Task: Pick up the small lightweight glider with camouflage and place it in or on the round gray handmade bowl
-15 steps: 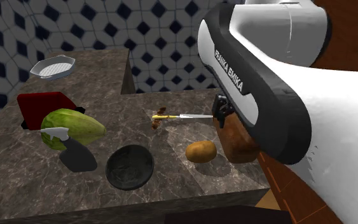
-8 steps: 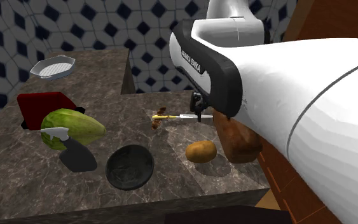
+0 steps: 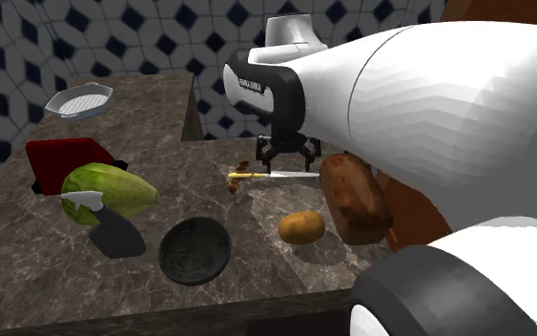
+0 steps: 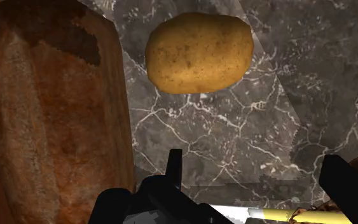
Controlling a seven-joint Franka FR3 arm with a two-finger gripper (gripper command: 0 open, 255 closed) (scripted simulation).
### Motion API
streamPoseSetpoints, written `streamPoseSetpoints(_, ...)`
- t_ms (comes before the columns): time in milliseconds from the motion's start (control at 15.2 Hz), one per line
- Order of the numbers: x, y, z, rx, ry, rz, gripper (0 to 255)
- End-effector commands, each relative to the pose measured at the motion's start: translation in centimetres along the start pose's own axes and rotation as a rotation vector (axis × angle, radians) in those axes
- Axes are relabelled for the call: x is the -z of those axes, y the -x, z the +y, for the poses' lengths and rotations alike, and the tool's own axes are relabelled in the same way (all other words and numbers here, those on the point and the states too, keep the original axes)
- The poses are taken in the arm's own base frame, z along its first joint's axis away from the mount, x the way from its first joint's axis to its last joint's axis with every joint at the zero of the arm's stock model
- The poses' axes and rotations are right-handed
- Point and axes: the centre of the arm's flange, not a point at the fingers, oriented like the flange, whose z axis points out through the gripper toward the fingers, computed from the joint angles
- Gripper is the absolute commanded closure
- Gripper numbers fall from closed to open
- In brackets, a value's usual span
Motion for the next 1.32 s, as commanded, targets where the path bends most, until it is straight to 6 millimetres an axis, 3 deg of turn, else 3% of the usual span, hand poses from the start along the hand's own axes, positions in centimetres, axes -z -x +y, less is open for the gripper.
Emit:
streamPoseSetpoints(0,-0.8,-1.9,-1.7,-0.002,0.002,-0.005,0)
streamPoseSetpoints(1122,-9.5,-18.7,-15.1,-0.011,0.025,-0.047,0)
streamPoseSetpoints(1254,-10.2,-19.0,-15.4,-0.011,0.026,-0.048,0)
